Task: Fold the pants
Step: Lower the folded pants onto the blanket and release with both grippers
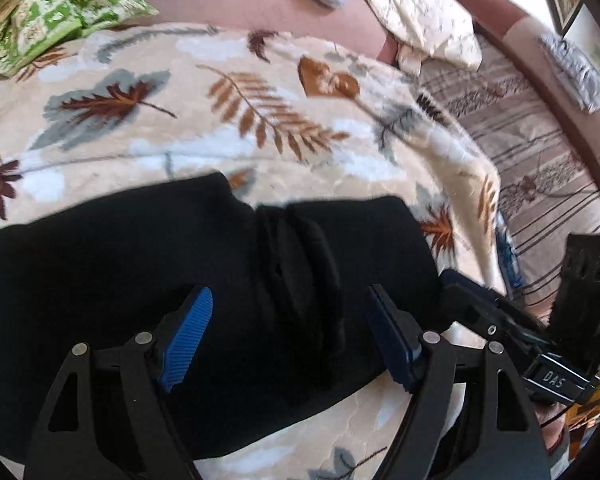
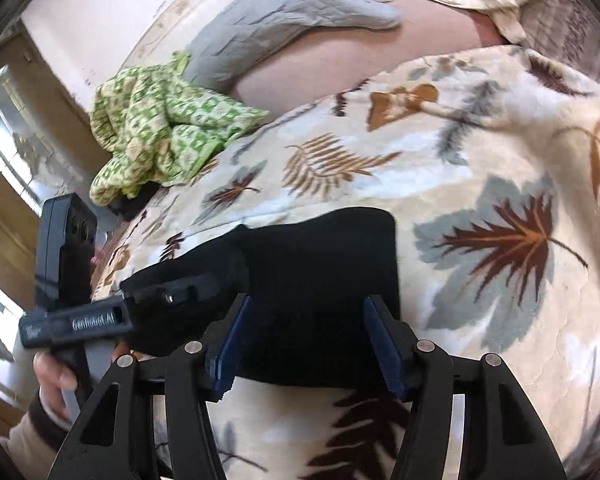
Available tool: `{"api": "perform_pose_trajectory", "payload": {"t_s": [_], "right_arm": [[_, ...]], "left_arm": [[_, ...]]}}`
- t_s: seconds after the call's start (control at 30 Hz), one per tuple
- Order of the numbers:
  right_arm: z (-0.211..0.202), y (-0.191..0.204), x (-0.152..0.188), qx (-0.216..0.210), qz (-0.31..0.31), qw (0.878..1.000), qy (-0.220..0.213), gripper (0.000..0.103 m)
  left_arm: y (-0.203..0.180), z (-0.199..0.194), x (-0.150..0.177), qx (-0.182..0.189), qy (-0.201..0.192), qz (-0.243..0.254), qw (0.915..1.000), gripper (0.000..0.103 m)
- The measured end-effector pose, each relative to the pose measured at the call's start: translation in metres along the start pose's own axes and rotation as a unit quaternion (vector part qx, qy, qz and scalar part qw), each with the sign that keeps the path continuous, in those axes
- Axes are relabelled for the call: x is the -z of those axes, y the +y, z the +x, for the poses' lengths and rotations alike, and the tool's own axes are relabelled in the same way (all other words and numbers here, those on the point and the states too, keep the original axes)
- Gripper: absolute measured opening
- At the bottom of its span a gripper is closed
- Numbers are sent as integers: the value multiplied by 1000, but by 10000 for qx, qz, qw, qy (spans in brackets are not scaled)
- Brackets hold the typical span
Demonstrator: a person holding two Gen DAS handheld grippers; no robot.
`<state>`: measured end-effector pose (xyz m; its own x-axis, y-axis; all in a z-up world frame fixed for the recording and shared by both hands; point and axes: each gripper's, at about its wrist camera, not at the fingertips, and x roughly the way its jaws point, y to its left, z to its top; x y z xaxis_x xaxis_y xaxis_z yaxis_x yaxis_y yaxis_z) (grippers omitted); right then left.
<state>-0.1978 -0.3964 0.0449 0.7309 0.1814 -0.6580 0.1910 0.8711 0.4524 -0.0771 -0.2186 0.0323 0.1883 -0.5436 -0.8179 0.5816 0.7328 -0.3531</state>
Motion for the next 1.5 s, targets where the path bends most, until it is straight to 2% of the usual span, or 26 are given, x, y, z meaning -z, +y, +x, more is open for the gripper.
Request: {"api": "perform_pose_trajectory", "payload": {"t_s": [0.07,0.1,0.17,0.27,0.37,0.5,0.57,0.63,0.67,0.7,0.77,0.87,0.97,1.1,1.17,1.23,1.37,1.5], "right_arm": [[3,-4,1,154,-59,9999,2,60],[5,-7,0,174,-33,9998,18,60],[5,-11,1,185,41,9998,36,58],[-2,-9,-2,142,-24,9999,-13,54],[-6,6,-6,39,-275,9996,-106,48],[14,25,-10,-68,-610,9981,83,22],[35,28,-8,6,-650,9975,270,21],[52,27,-4,94,-588,9971,474,21],[53,28,-4,96,-592,9972,452,21],[50,29,-5,96,-596,9972,436,21],[46,33,-8,91,-635,9969,447,24],[39,43,-13,12,-768,9965,319,25],[48,58,-13,-84,-923,9949,400,25],[85,77,-2,104,-1133,9910,710,25],[84,90,2,236,-1406,9879,604,25],[80,99,2,55,-1446,9871,679,25],[67,104,3,-40,-1474,9871,622,25],[79,104,13,-7,-1462,9854,873,25]], "left_arm": [[-6,7,3,-127,-24,-11,9999,74],[-8,8,4,-125,-62,1,9999,49],[-12,11,3,-71,56,79,9999,13],[-11,2,3,-32,58,-14,10000,11],[-10,-22,6,-150,-176,5,9997,11],[1,-14,8,-376,-23,-100,9992,13],[9,-5,9,-385,43,-281,9989,15],[10,-8,10,-400,-33,-338,9986,22],[11,-12,10,-462,-88,-334,9983,30],[12,-17,10,-539,-175,-315,9979,42],[16,-30,11,-702,-372,-333,9963,54],[26,-43,13,-730,-465,-446,9952,54],[38,-54,21,-867,-538,-625,9928,54],[48,-67,31,-1186,-658,-708,9882,56],[53,-72,36,-1285,-703,-774,9862,58],[57,-78,39,-1363,-767,-810,9844,59],[62,-85,45,-1517,-878,-809,9812,62],[68,-89,51,-1563,-935,-882,9793,64]]}}
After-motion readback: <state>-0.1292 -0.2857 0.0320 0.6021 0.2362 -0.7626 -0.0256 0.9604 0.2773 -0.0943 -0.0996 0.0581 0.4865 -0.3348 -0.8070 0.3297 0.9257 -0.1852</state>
